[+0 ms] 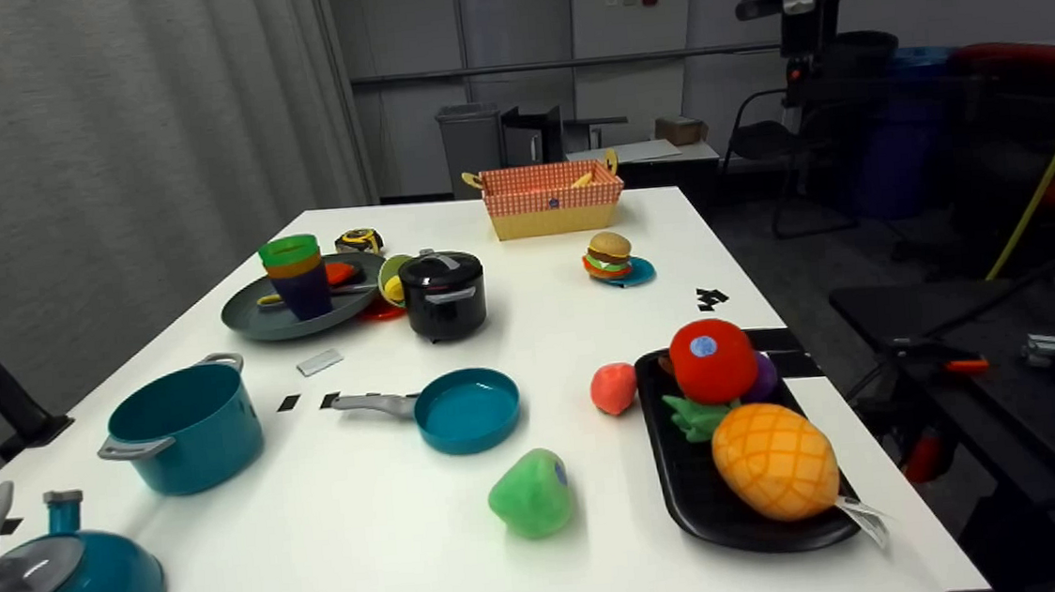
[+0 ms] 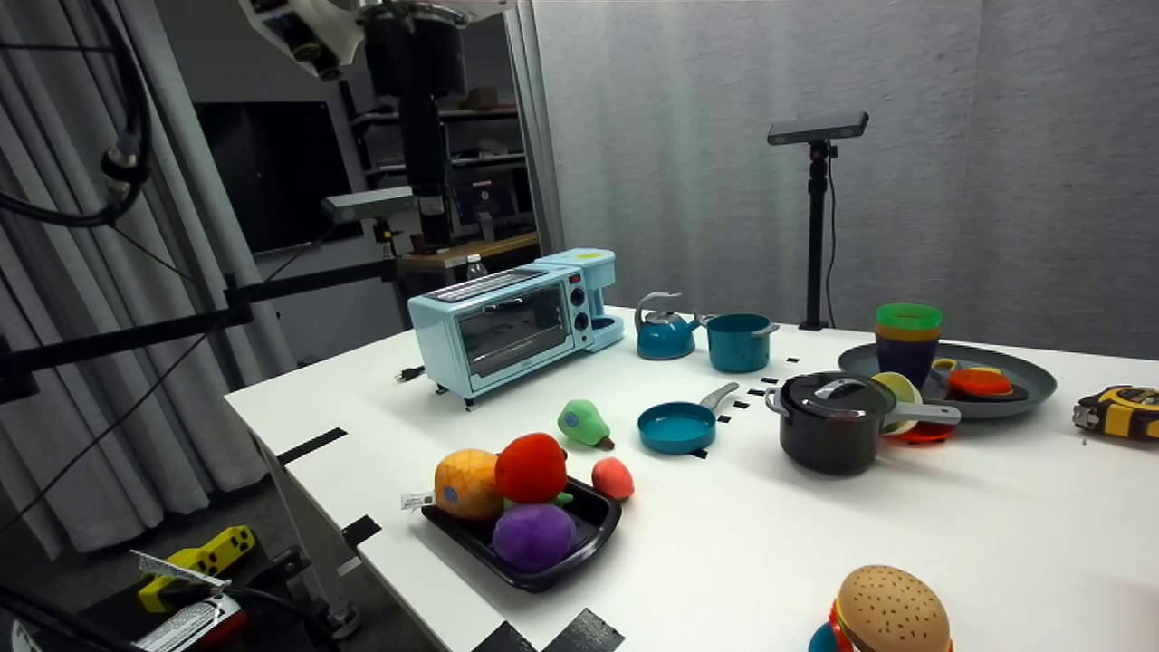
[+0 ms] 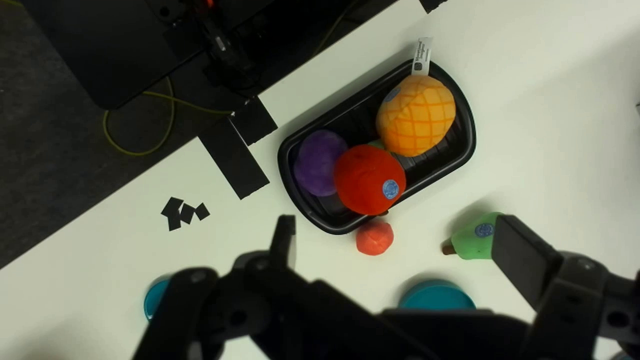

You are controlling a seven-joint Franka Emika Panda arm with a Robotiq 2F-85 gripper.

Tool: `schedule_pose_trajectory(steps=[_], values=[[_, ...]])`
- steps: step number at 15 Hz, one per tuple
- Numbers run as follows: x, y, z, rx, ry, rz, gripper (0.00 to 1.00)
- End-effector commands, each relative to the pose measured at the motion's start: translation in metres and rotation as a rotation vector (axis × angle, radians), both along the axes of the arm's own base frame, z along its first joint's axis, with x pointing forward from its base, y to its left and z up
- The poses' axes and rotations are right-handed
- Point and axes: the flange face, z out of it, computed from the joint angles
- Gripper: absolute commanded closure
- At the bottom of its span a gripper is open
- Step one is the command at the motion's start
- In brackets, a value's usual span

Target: Remove the lid from the black pot and put it on the blue pan

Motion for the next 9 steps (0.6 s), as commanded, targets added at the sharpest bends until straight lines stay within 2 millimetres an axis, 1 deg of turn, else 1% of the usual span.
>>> schedule_pose_trajectory(steps=[1, 6, 9], values=[[0.0002, -0.0002, 0.0006, 0.000, 0.000, 0.000, 0.00], [0.0002, -0.0002, 0.0008, 0.000, 0.000, 0.000, 0.00], [0.0000, -0.0059, -0.0012, 0.006, -0.013, -0.030, 0.00]])
